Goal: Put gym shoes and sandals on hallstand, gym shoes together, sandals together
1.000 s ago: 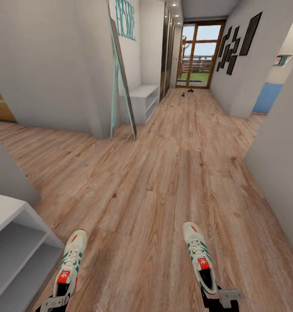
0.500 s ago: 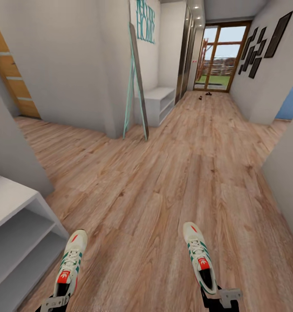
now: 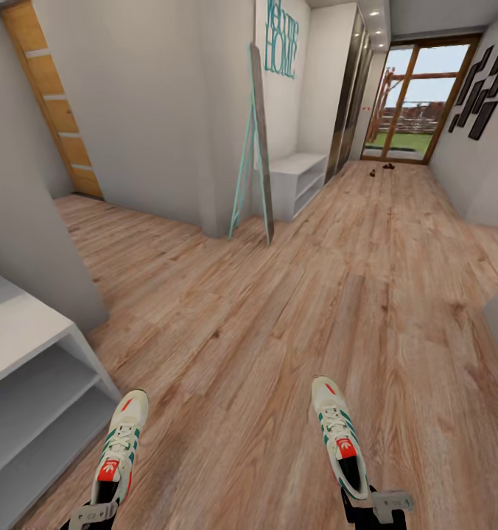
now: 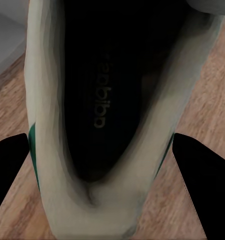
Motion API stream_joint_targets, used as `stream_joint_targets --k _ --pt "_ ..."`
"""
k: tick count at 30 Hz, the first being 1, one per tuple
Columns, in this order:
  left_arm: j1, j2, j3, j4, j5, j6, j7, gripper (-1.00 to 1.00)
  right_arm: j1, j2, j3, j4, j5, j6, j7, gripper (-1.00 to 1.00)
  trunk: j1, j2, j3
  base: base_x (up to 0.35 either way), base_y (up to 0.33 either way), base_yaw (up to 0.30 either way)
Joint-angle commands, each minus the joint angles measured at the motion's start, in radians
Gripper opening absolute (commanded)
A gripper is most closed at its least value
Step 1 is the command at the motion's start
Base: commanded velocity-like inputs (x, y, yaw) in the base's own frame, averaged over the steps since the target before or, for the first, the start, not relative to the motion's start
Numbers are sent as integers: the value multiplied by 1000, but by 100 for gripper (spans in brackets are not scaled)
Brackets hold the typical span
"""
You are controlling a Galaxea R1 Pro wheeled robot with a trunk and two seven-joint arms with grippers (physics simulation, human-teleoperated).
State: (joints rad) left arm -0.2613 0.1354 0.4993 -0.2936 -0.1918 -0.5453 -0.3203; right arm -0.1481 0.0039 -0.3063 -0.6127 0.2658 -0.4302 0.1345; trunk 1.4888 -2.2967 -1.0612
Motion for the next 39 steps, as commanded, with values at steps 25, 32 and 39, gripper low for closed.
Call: stream_joint_targets --k 25,32,39 --pt "-1 0 10 1 -8 -3 -3 -100 -1 1 -6 1 3 -5 9 -100 0 0 19 -47 -195 245" --pt "-1 0 10 2 -7 -4 -3 -100 -1 1 -6 1 3 -4 8 -100 0 0 25 -8 -6 245" --pt "6 0 10 2 47 -14 -3 -100 -1 1 -7 1 3 -4 8 -100 0 0 31 -1 -1 245"
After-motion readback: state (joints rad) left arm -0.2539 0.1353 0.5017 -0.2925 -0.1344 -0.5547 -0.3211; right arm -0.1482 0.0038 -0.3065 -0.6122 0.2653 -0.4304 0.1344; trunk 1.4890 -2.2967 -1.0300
